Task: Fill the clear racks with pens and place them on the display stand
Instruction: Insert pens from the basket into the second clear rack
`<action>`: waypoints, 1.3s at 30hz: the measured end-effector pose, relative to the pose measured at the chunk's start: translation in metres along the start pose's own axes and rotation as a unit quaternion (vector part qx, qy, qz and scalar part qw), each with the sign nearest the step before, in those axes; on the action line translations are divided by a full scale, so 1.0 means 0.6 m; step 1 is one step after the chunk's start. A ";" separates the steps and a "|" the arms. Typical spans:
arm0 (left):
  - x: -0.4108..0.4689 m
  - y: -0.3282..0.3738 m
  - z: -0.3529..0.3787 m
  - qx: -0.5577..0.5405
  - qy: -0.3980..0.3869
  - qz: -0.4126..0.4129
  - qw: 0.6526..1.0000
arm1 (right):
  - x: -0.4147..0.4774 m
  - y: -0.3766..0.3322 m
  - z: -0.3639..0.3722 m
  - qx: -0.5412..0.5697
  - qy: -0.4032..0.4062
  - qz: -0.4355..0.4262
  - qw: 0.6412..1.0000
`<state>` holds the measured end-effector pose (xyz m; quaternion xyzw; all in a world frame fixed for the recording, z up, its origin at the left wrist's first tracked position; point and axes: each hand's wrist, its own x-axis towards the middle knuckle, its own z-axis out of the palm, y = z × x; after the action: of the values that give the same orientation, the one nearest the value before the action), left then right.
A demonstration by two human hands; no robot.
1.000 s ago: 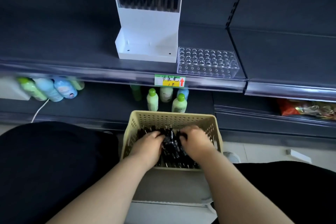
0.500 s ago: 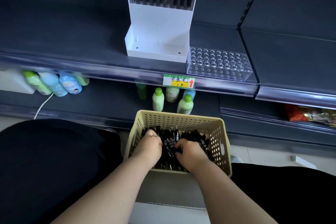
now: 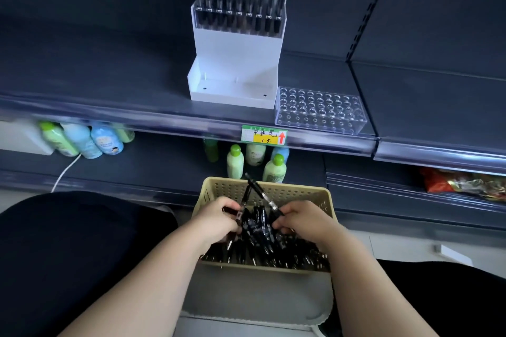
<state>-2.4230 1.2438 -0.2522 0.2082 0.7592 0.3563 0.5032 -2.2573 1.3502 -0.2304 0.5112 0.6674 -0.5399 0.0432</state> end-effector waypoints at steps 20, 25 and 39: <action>-0.035 0.285 0.031 -0.044 0.034 0.385 0.921 | -0.046 -0.167 -0.221 0.083 0.319 -0.250 0.910; 0.005 0.358 0.032 -0.025 0.036 0.425 0.904 | 0.002 -0.186 -0.304 0.026 0.401 -0.247 0.882; 0.092 0.369 0.029 -0.126 0.079 0.429 0.891 | 0.102 -0.147 -0.364 -0.101 0.422 -0.188 0.881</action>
<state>-2.4390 1.4327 -0.1242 0.4192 0.5822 0.6455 0.2621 -2.2429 1.5655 -0.1179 0.5483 0.7568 -0.2010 -0.2936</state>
